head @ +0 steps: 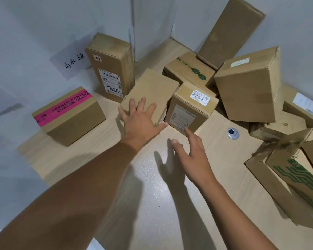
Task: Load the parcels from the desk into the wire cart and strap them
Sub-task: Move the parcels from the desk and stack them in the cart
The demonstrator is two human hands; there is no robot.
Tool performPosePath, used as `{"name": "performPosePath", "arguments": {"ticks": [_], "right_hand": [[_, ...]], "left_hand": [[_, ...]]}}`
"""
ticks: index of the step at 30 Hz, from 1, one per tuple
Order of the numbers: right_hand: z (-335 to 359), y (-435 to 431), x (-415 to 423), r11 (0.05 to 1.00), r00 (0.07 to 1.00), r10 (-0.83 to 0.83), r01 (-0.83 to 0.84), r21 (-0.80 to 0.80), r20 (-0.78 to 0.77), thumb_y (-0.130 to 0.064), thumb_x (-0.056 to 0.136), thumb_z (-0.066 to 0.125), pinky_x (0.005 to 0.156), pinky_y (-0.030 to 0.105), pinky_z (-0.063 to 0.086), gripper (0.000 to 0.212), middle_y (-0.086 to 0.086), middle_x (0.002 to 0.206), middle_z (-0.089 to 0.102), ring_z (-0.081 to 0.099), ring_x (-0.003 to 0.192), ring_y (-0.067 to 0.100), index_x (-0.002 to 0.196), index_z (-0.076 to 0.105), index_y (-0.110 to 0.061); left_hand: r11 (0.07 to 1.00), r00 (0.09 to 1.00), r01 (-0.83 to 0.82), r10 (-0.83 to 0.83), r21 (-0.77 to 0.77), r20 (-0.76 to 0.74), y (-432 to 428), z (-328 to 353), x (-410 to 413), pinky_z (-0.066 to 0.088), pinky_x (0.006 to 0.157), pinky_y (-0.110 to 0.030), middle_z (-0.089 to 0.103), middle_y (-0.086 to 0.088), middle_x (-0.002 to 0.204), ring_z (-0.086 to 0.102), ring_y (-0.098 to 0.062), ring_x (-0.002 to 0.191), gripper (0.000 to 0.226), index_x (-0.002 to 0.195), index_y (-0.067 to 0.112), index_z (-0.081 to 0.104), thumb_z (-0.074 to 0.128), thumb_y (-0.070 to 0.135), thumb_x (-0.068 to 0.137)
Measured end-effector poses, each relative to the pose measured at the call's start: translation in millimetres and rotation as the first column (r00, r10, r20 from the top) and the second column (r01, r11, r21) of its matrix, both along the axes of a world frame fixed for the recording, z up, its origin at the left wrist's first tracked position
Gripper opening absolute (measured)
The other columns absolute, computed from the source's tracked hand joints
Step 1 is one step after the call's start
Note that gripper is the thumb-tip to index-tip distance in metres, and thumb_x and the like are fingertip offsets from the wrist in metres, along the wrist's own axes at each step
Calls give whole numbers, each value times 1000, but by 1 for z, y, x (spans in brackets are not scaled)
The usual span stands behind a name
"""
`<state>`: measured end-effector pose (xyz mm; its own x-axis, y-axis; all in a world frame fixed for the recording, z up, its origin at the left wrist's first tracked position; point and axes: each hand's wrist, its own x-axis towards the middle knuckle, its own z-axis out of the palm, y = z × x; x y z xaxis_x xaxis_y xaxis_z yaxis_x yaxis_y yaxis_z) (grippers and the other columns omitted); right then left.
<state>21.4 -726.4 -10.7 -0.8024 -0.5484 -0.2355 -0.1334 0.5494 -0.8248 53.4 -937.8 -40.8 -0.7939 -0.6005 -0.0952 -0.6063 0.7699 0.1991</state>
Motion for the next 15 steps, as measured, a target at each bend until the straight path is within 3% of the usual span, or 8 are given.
{"name": "performPosePath", "arguments": {"ticks": [5,8,10,15], "right_hand": [[-4,-12,-10,1000,993,-14,15,-14,117,-58,100,56,112,25,25,66,-12,162,32,28,149,5,159,34,-38],[-4,-24,-20,1000,991,-9,8,5,134,-60,98,57,107,25,26,72,-8,164,31,31,137,-2,160,34,-31],[-4,-31,-25,1000,991,-6,4,20,130,-62,97,58,104,25,27,73,-5,161,35,35,134,1,159,37,-29],[-5,-41,-23,998,992,3,-11,63,130,-67,94,58,119,41,33,79,3,163,36,37,149,22,159,37,-26]], "left_hand": [[1000,1000,20,-20,-14,2,12,-4,30,18,114,-77,27,-6,166,10,-42,156,64,144,36,40,54,67,90],[1000,999,11,-9,22,-53,23,-4,61,28,114,-71,34,-10,163,17,-43,154,67,148,29,45,59,58,89],[999,998,39,-39,-1,-38,33,-5,87,26,119,-64,40,-13,160,23,-41,154,71,150,22,46,59,55,89],[996,955,-8,34,90,-294,71,-11,167,38,113,-63,52,-20,146,32,-47,147,70,137,9,59,82,27,74]]}}
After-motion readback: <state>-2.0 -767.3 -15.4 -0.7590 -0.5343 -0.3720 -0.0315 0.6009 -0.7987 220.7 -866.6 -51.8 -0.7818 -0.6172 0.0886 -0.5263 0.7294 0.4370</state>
